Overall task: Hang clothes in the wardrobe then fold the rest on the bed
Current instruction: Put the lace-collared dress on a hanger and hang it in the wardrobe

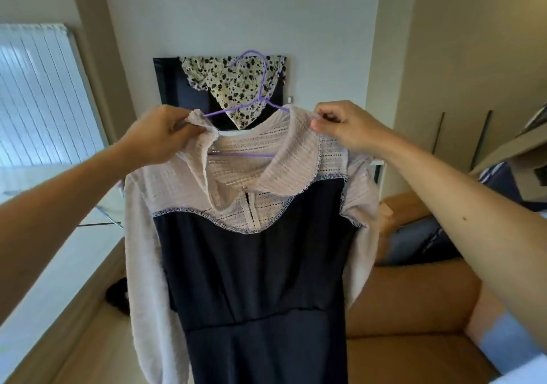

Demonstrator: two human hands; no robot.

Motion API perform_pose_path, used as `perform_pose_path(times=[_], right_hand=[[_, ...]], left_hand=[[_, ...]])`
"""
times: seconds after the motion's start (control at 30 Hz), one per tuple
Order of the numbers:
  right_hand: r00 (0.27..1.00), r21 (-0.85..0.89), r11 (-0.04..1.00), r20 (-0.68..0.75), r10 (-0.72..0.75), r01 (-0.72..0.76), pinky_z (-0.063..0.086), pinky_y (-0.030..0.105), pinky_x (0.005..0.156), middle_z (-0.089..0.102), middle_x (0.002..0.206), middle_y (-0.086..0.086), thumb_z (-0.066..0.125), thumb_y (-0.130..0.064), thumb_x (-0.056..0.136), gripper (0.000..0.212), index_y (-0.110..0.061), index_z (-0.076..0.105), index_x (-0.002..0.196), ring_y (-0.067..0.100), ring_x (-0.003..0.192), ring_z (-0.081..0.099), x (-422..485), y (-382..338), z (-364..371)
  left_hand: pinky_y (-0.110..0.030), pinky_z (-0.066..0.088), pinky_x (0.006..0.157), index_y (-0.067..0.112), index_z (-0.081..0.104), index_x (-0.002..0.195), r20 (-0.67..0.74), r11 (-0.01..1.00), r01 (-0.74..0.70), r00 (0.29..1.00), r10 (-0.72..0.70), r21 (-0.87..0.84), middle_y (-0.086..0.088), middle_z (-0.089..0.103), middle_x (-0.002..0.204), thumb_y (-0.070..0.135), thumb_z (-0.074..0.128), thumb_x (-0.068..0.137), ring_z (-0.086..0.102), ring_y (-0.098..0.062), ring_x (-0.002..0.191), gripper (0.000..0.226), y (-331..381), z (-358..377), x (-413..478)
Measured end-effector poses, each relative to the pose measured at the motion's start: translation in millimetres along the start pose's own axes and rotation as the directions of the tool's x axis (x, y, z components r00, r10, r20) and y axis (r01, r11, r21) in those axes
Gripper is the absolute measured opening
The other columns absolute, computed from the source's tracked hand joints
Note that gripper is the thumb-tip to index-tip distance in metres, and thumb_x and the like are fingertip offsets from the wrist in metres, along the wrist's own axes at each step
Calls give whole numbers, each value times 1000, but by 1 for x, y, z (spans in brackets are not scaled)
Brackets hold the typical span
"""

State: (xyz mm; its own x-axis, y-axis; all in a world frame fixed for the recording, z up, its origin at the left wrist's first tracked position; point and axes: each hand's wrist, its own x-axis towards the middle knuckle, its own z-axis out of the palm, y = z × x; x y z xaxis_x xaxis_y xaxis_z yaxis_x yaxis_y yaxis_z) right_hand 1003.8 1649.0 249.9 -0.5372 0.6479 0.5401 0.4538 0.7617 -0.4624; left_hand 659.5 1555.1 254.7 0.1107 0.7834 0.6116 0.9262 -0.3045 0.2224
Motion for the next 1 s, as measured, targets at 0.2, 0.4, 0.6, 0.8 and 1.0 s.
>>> perform_pose_path(times=[0.2, 0.4, 0.6, 0.8, 1.0], right_hand=[[995, -19, 996, 43, -87, 88, 26, 31, 63, 40, 67, -1, 59, -30, 100, 36, -1, 53, 78, 12, 63, 37, 97, 52, 33], [995, 57, 994, 0, -97, 97, 29, 31, 65, 43, 71, 3, 59, -34, 99, 36, -3, 55, 80, 14, 68, 42, 180, 106, 70], [991, 267, 956, -26, 135, -123, 45, 15, 79, 68, 82, -17, 66, -26, 95, 8, -19, 66, 91, -2, 82, 63, 249, 189, 112], [838, 468, 710, 146, 525, -526, 51, 53, 97, 71, 99, -2, 89, -32, 72, 60, -6, 57, 115, 39, 109, 66, 269, 316, 164], [757, 227, 723, 129, 641, -652, 57, 34, 89, 75, 105, 3, 81, -4, 78, 41, -18, 68, 114, 21, 102, 71, 294, 409, 184]], left_hand=[[-31, 34, 55, 17, 73, 95, -210, 995, 30, 978, -8, 100, 3, 55, 63, 38, 55, 101, 50, -23, 57, 28, -72, 38, 57], [-37, 40, 61, 15, 74, 102, -295, 992, -13, 954, 51, 126, -4, 59, 69, 50, 46, 100, 54, -31, 65, 44, -150, 69, 128], [-36, 38, 60, 9, 72, 95, -295, 989, -116, 945, 139, 94, 2, 48, 61, 35, 55, 102, 50, -28, 61, 31, -243, 115, 226], [-42, 48, 63, 10, 70, 92, -218, 983, -157, 960, 174, 94, -10, 64, 74, 41, 50, 101, 56, -29, 68, 38, -316, 163, 335], [-40, 44, 62, 6, 64, 82, -173, 982, -178, 967, 186, 64, -13, 61, 71, 38, 50, 97, 56, -32, 67, 39, -360, 235, 436]])
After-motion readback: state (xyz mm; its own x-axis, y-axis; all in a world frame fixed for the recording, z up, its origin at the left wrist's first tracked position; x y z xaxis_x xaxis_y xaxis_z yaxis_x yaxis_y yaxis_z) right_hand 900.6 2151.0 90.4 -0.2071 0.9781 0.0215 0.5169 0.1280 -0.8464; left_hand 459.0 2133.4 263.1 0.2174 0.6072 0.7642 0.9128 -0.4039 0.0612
